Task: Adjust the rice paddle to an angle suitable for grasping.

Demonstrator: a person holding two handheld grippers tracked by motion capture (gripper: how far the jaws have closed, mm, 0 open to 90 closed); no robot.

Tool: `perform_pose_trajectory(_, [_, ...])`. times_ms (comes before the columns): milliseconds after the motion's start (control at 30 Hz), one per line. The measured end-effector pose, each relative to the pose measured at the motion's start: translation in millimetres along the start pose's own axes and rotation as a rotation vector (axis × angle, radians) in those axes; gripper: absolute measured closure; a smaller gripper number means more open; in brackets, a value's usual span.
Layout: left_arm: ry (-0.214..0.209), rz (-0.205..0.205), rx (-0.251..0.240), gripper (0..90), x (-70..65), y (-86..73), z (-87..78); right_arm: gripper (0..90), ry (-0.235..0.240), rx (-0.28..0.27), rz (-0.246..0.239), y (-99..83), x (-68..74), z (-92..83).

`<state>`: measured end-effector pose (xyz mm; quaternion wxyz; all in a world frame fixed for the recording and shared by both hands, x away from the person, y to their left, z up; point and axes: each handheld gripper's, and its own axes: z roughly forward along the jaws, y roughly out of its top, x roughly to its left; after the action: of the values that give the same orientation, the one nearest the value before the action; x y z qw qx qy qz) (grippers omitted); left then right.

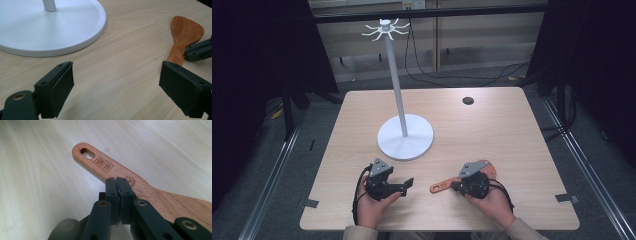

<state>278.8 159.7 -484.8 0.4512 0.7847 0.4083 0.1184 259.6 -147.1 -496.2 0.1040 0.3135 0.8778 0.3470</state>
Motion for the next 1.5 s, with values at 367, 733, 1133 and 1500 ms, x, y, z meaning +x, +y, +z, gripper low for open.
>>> perform_pose_trajectory(367, [-0.008,0.003,-0.001,12.5,1.0,0.3,-0.3,89.0,-0.028,-0.048,0.110,8.7,-30.6,1.5])
perform_pose_trajectory(733, [-0.003,0.000,-0.006,13.0,-1.2,0.5,1.8,88.9,-0.157,-0.082,0.153,17.6,-78.0,-8.9])
perform_pose_trajectory(1133, [-0.004,0.007,-0.014,13.0,-2.7,1.8,1.1,88.8,-0.165,-0.025,0.205,-19.3,-78.2,-16.4])
perform_pose_trajectory(1500, [-0.002,0.010,-0.019,13.0,-4.9,3.3,1.1,87.8,-0.162,-0.010,0.216,-34.6,-67.8,-32.5])
